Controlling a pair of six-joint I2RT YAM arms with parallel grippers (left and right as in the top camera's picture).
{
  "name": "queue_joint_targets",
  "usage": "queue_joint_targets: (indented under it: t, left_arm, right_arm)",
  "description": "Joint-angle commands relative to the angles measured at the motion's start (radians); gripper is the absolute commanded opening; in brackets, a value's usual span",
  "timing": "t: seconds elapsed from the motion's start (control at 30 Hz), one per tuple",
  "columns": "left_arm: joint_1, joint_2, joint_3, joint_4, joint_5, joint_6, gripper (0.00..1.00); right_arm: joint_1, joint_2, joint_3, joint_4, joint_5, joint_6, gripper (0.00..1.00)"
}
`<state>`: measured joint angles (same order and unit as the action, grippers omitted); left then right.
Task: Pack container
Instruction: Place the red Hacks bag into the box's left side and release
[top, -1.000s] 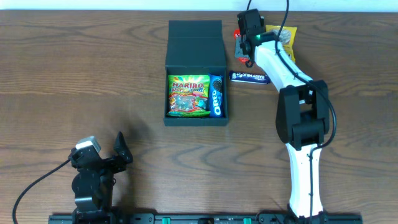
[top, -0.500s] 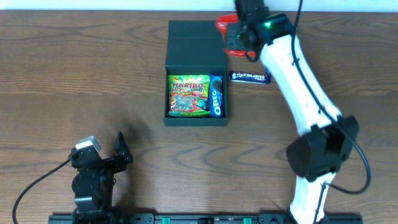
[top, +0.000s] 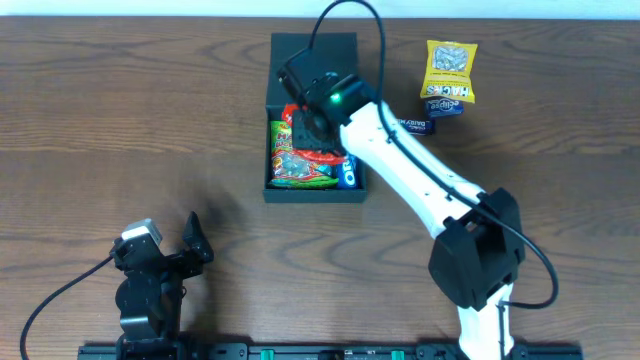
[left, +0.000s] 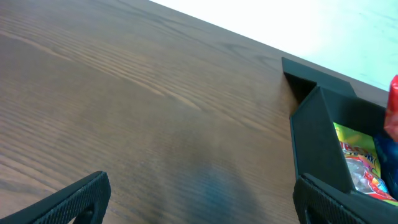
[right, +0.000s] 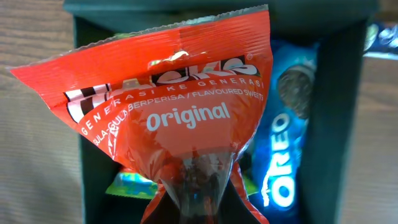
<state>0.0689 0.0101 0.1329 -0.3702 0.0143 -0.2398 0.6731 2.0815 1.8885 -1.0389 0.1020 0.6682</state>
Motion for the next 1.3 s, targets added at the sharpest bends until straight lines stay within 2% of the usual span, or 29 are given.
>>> queue_joint_targets:
  t: [0.0, 0.1, 0.13, 0.17, 0.2, 0.23, 0.4, 0.43, 0.47, 0.5, 0.53, 0.57, 0.6, 0.77, 1.0, 1.13, 1.27]
  left_arm:
    - [-0.004, -0.006, -0.021, -0.007, -0.018, -0.008, 0.95]
    - [-0.004, -0.006, -0.021, -0.007, -0.018, -0.008, 0.95]
    - [-0.004, -0.006, -0.021, -0.007, -0.018, -0.008, 0.95]
    - [-0.004, -0.006, -0.021, -0.007, -0.018, -0.008, 0.95]
    - [-0.004, -0.006, -0.021, -0.007, -0.018, -0.008, 0.95]
    - [-0.004, -0.006, -0.021, -0.007, -0.018, -0.008, 0.95]
    - [-0.004, -0.006, -0.021, -0.007, -0.018, -0.008, 0.95]
    - [-0.004, -0.006, -0.021, -0.007, -0.018, -0.008, 0.95]
    - [-0.004, -0.006, -0.021, -0.007, -0.017, -0.008, 0.95]
    - [-0.004, -0.006, -0.021, -0.007, -0.018, -0.008, 0.95]
    - [-0.004, -0.006, -0.021, -0.007, -0.018, -0.008, 0.95]
    - [-0.004, -0.006, -0.021, -0.007, -0.018, -0.008, 0.95]
    - [-0.004, -0.006, -0.021, -0.007, -0.018, -0.008, 0.95]
    - [-0.004, -0.006, -0.021, -0.007, -0.018, -0.008, 0.95]
    - [-0.004, -0.006, -0.021, -0.007, -0.018, -0.008, 0.95]
    - [-0.004, -0.006, -0.021, -0.007, -0.018, -0.008, 0.95]
    - [-0.004, -0.006, -0.021, -0.007, -0.018, -0.008, 0.95]
  right_arm:
    - [0.021, -0.002, -0.015, 0.026, 0.002, 0.068, 0.02]
    - [0.035, -0.002, -0.047, 0.063, 0.003, 0.069, 0.03]
    - [0.039, -0.002, -0.061, 0.089, 0.005, 0.069, 0.15]
    - [0.041, -0.002, -0.076, 0.119, 0.006, 0.068, 0.41]
    - [0.042, -0.002, -0.092, 0.15, 0.006, 0.068, 0.79]
    - [0.042, -0.002, -0.1, 0.165, 0.007, 0.067, 0.99]
    - [0.039, -0.008, -0.095, 0.168, 0.062, 0.043, 0.99]
    - [0.038, -0.014, -0.095, 0.167, 0.056, 0.025, 0.95]
    - [0.037, -0.022, -0.095, 0.166, 0.046, -0.001, 0.8]
    - [0.037, -0.027, -0.095, 0.163, 0.039, -0.026, 0.53]
    - [0.037, -0.03, -0.095, 0.163, 0.034, -0.042, 0.31]
    - [0.037, -0.031, -0.095, 0.166, 0.015, -0.063, 0.05]
    - [0.036, -0.031, -0.095, 0.175, -0.006, -0.09, 0.01]
    - [0.023, -0.026, -0.113, 0.254, -0.005, -0.191, 0.01]
    - [0.013, 0.023, -0.211, 0.36, -0.037, -0.216, 0.01]
    - [0.013, 0.072, -0.219, 0.377, -0.123, -0.291, 0.01]
    - [0.014, 0.098, -0.219, 0.367, -0.13, -0.33, 0.01]
